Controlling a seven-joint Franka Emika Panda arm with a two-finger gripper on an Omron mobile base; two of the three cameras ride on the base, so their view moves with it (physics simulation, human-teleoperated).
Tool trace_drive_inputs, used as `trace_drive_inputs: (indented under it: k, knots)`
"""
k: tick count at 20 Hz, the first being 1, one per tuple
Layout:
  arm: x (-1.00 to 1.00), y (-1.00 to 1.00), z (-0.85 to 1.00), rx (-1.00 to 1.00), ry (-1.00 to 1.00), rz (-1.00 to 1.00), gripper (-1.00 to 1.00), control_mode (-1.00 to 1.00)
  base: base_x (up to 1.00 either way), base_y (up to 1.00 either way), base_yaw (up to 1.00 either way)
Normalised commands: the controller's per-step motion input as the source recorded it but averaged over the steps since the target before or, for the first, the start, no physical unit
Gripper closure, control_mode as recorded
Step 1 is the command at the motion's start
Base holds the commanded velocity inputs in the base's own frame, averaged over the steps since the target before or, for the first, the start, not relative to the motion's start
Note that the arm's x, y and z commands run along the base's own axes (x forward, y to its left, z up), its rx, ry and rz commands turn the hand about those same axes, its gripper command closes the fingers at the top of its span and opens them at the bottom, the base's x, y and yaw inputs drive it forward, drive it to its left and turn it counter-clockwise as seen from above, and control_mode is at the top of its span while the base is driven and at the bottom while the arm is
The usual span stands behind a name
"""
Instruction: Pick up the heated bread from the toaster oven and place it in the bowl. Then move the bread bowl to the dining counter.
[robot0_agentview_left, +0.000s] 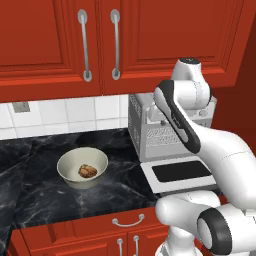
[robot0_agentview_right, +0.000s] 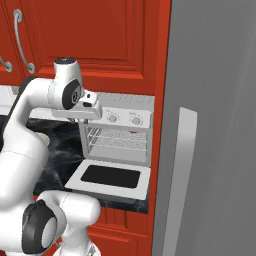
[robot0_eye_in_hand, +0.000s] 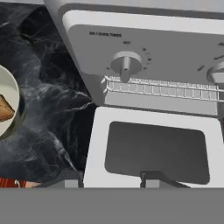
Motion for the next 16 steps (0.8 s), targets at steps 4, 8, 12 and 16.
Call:
trace_drive_inputs:
  k: [4, 8, 12, 16]
  knots:
    - [-0.28, -0.10, -0.04, 0.00, 0.00, 0.00, -1.00, -1.00, 0.00, 0.00, 0.00]
    - [-0.34, -0.17, -0.16, 0.00, -0.01, -0.04, -1.00, -1.00, 0.00, 0.00, 0.00]
    - [-0.18, -0.63, -0.37, 0.02, -0.25, 0.00, -1.00, -1.00, 0.00, 0.00, 0.00]
    - [0.00, -0.58, -0.23, 0.10, -0.35, 0.00, -1.00, -1.00, 0.00, 0.00, 0.00]
